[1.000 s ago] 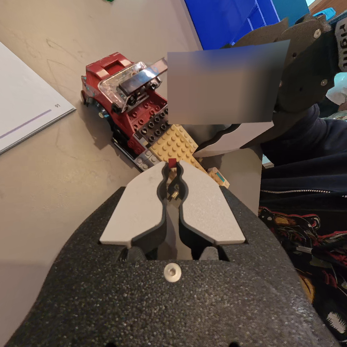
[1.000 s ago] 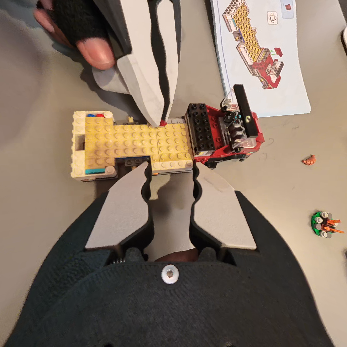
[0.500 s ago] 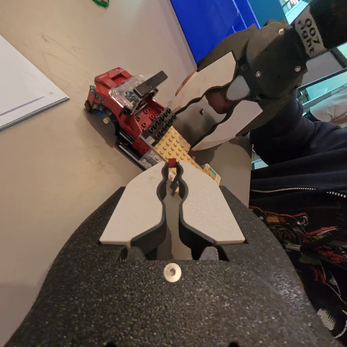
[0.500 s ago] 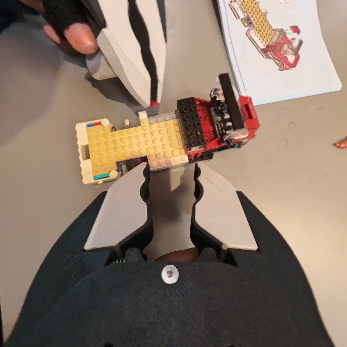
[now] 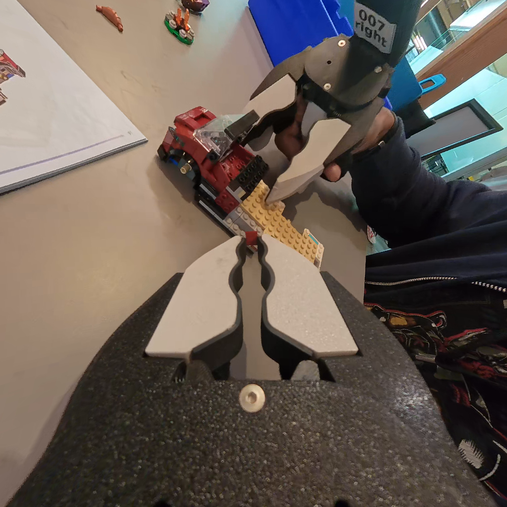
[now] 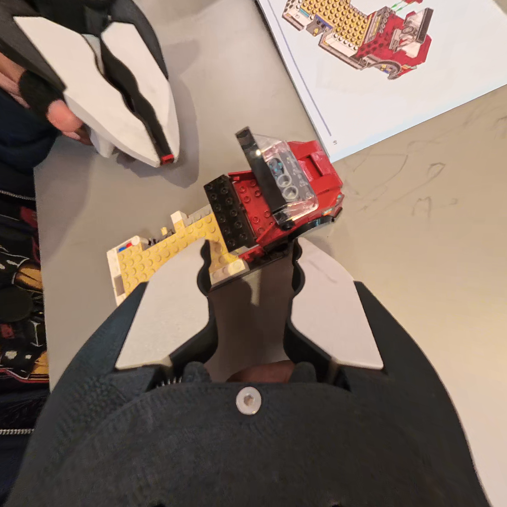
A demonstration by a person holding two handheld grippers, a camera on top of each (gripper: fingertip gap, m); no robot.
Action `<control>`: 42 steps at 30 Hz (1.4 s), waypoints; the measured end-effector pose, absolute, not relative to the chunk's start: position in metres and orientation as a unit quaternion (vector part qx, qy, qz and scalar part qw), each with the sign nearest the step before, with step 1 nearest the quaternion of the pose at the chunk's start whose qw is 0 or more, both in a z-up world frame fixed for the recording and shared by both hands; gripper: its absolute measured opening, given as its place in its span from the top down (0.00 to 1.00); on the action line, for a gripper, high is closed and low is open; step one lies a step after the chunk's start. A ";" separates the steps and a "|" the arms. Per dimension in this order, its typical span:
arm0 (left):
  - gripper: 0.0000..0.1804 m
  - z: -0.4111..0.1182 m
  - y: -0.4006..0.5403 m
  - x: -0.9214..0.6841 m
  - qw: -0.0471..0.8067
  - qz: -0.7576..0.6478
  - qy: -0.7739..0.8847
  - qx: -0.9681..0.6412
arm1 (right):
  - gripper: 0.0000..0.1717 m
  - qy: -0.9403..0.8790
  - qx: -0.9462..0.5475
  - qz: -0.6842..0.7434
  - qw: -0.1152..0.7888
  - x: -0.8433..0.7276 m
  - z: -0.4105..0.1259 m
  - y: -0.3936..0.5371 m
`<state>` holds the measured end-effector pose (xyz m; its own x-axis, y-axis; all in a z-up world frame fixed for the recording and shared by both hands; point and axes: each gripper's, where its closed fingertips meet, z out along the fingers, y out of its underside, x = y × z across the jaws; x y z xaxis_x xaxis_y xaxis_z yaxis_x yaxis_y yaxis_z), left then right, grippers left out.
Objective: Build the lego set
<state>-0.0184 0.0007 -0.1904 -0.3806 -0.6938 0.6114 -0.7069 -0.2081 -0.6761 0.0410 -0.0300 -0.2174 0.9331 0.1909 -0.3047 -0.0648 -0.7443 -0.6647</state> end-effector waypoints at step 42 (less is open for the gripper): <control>0.96 -0.169 0.051 -0.057 -0.099 0.571 -0.578 0.575 | 0.92 -0.237 -0.958 -0.088 0.135 0.013 -0.187 0.008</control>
